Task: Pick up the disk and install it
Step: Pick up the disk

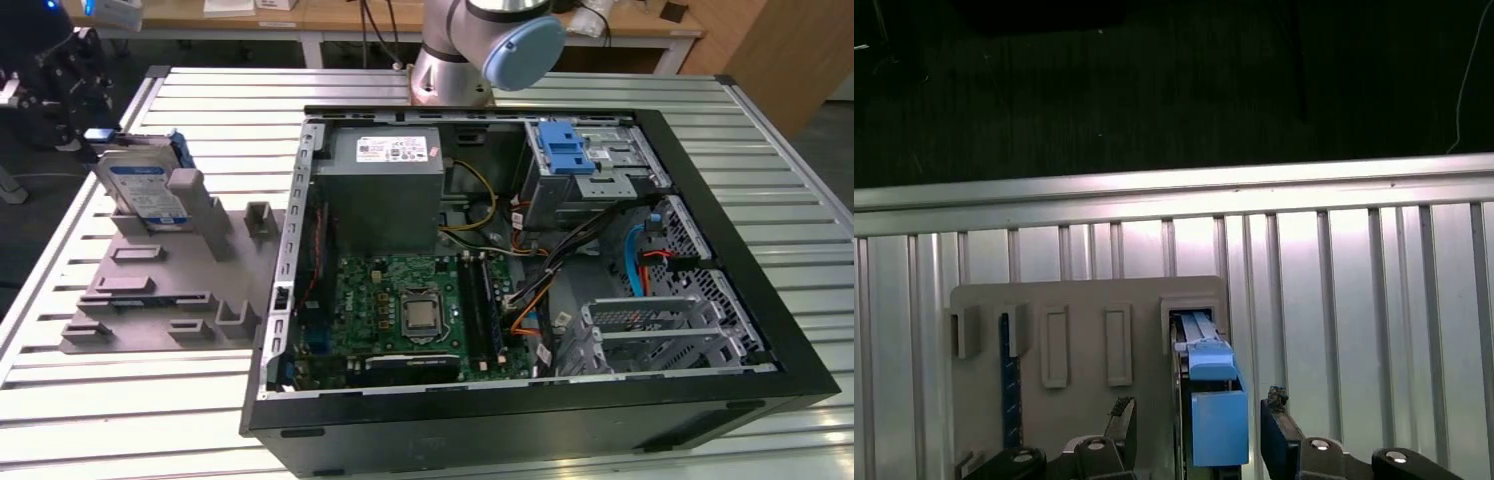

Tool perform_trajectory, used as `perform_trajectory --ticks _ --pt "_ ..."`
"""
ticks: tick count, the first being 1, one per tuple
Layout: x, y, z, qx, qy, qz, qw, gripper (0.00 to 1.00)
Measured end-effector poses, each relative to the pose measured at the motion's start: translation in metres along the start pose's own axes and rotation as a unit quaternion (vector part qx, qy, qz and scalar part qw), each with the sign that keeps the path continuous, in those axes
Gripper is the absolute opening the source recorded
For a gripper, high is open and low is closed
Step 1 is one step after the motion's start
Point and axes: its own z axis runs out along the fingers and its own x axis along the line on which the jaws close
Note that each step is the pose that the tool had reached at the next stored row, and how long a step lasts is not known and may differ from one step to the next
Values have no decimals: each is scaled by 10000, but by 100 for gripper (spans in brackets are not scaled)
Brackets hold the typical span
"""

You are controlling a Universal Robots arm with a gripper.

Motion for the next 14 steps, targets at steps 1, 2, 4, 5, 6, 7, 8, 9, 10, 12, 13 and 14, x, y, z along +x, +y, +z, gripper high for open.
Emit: perform_trajectory --ticks 1,2,4,5,6,7,8,9,10,12,13,14 --pt "0 0 0 0 0 0 10000 59" --pt "0 0 0 0 0 0 10000 59" --pt "0 0 3 0 -1 0 10000 52" --pt "0 1 10 2 -2 0 10000 52" --pt "0 2 18 2 -4 0 10000 52" --pt "0 5 29 1 -7 -1 10000 52" --pt "0 9 44 3 -10 0 10000 52" --pt "0 13 59 5 -12 0 10000 52" --pt "0 14 74 5 -12 0 10000 52" --pt "-1 18 103 4 -13 0 10000 52" --pt "-2 19 116 4 -13 0 10000 52" --pt "-3 19 131 4 -13 0 10000 52"
